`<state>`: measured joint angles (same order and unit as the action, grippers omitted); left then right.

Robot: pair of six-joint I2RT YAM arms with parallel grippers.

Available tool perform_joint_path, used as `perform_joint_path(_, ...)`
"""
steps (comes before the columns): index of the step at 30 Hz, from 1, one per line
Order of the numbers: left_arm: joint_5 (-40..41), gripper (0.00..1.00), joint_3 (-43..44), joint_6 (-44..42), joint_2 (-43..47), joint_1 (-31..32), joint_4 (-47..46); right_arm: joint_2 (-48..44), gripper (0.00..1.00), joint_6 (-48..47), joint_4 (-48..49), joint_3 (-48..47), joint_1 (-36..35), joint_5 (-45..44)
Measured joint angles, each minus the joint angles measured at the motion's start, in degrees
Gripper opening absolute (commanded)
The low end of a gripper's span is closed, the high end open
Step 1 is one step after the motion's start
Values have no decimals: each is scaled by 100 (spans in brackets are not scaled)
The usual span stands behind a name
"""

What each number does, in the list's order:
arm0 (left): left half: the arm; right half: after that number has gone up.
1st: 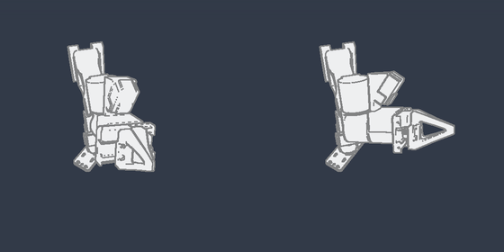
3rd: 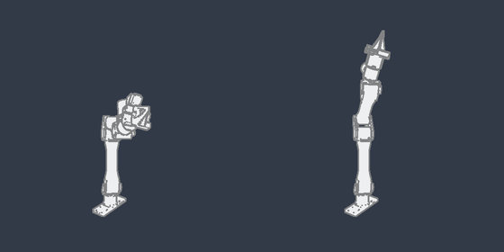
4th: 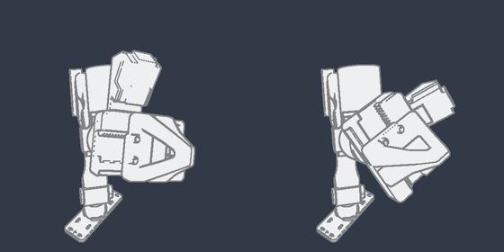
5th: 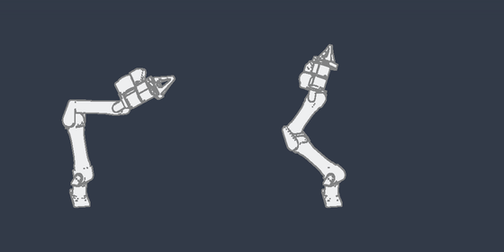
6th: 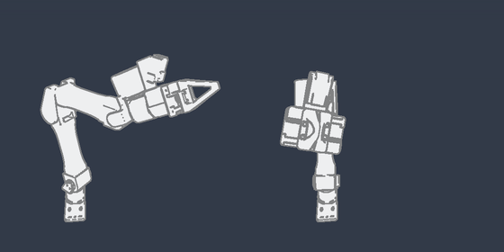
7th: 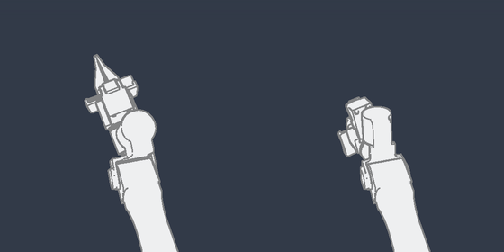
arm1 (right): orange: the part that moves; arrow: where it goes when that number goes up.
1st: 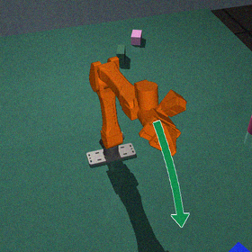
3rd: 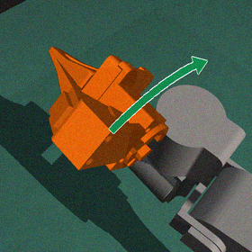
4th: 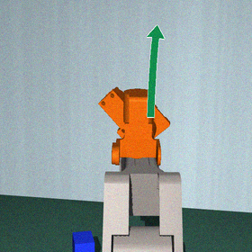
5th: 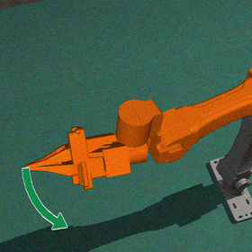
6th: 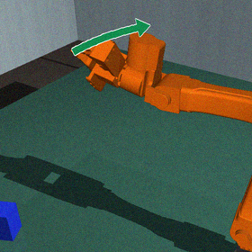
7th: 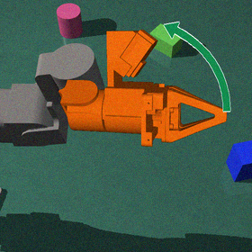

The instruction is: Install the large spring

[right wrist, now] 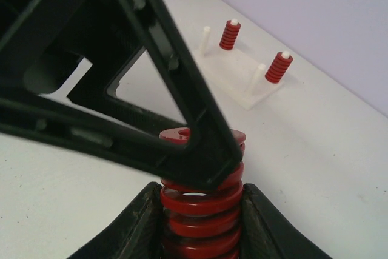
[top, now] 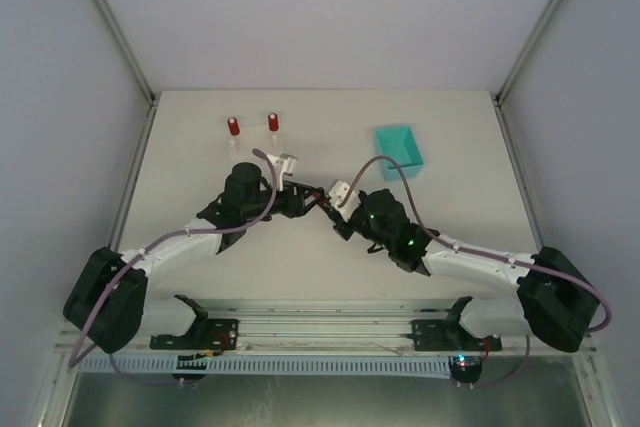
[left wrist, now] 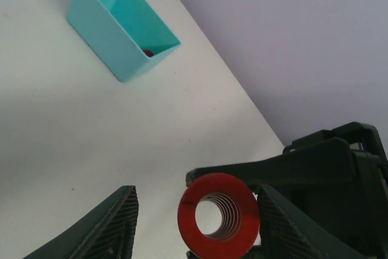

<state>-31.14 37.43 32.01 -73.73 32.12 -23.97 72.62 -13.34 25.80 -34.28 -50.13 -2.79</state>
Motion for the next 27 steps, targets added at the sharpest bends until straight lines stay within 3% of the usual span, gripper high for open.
perform_joint_path(4, -103, 54, 0, 61, 0, 52, 57, 0, 16, -26, 66, 0, -24, -42)
perform_joint_path(14, -186, 31, 0, 170, 0, 103, 15, 4, 16, -66, 76, 0, -37, -81)
perform_joint_path(20, -160, 13, 0, 188, 0, 105, 20, 13, 19, -127, 79, 0, -39, -76)
perform_joint_path(23, -144, 1, 0, 190, 0, 105, 20, 28, 24, -138, 85, -2, -46, -72)
perform_joint_path(27, -116, 0, 0, 190, 0, 105, 22, 55, 41, -140, 109, -4, -48, -72)
